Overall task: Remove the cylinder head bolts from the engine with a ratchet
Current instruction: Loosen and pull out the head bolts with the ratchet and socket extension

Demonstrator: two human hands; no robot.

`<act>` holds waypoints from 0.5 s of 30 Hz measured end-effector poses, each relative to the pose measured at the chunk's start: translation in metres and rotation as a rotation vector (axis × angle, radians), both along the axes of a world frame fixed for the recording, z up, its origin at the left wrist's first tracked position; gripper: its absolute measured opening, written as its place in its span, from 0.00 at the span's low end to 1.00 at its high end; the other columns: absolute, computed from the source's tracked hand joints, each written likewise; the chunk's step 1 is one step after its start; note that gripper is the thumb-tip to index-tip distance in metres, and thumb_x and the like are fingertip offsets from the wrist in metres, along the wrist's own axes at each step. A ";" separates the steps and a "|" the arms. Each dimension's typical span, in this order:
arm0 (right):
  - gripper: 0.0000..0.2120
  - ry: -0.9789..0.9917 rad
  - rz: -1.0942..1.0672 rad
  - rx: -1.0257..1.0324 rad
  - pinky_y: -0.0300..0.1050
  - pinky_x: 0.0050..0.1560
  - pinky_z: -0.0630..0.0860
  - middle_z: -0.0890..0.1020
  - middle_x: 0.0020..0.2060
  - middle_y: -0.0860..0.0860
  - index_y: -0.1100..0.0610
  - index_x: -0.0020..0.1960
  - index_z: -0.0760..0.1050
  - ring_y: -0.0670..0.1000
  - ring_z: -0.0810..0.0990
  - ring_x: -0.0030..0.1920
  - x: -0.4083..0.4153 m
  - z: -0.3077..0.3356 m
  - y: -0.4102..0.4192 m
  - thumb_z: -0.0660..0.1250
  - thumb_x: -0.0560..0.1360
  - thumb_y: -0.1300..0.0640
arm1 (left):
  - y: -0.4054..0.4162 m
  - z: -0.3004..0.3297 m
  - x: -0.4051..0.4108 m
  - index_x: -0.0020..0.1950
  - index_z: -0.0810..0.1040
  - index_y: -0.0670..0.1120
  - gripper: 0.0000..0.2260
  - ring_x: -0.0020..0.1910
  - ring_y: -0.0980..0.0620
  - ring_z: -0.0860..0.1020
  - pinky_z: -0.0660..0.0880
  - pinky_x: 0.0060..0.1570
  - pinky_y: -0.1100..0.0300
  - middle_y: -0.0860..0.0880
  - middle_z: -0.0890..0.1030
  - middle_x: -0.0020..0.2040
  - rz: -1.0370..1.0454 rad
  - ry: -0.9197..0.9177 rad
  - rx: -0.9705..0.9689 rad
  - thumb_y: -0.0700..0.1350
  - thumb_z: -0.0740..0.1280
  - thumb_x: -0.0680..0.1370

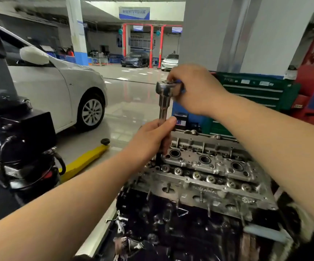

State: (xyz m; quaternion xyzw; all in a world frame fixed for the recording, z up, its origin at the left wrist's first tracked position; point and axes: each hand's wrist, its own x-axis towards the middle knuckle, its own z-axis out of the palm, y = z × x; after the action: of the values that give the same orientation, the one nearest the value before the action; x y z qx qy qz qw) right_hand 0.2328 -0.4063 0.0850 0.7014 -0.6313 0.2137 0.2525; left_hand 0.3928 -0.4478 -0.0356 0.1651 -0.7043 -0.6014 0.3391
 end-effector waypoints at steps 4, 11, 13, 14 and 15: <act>0.14 0.050 0.159 0.439 0.37 0.37 0.67 0.79 0.35 0.41 0.49 0.50 0.78 0.42 0.75 0.36 0.015 0.038 0.015 0.68 0.68 0.44 | -0.002 -0.008 -0.014 0.34 0.69 0.51 0.17 0.26 0.50 0.62 0.62 0.29 0.57 0.50 0.65 0.28 0.044 0.126 0.019 0.53 0.69 0.79; 0.38 -0.164 0.064 0.727 0.45 0.42 0.69 0.79 0.30 0.52 0.58 0.34 0.75 0.50 0.73 0.30 0.027 0.066 0.006 0.49 0.81 0.28 | -0.003 -0.015 -0.017 0.36 0.70 0.45 0.18 0.27 0.49 0.61 0.60 0.30 0.55 0.48 0.65 0.28 0.027 0.185 0.047 0.56 0.70 0.75; 0.35 -0.150 0.085 0.636 0.43 0.38 0.65 0.72 0.26 0.46 0.54 0.30 0.68 0.47 0.67 0.27 0.031 0.053 0.003 0.47 0.82 0.30 | -0.002 -0.018 -0.018 0.36 0.69 0.41 0.21 0.26 0.49 0.62 0.60 0.30 0.57 0.48 0.65 0.27 0.051 0.209 0.045 0.55 0.70 0.76; 0.34 -0.145 0.092 0.616 0.43 0.37 0.64 0.70 0.25 0.45 0.52 0.29 0.66 0.46 0.66 0.26 0.034 0.051 0.002 0.47 0.82 0.29 | -0.001 -0.018 -0.017 0.36 0.69 0.40 0.20 0.27 0.49 0.62 0.61 0.29 0.57 0.47 0.66 0.27 0.061 0.219 0.044 0.54 0.70 0.76; 0.34 -0.118 0.090 0.601 0.43 0.36 0.63 0.69 0.24 0.44 0.51 0.29 0.65 0.44 0.66 0.26 0.037 0.050 0.002 0.48 0.81 0.28 | 0.000 -0.018 -0.017 0.35 0.70 0.41 0.19 0.27 0.49 0.63 0.62 0.29 0.58 0.47 0.66 0.27 0.071 0.227 0.042 0.53 0.69 0.77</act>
State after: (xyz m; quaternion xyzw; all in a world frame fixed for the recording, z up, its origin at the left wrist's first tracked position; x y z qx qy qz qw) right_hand 0.2696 -0.4042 0.1354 0.7583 -0.6481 0.0690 -0.0131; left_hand 0.3759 -0.4481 -0.0536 0.1278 -0.6424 -0.6184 0.4342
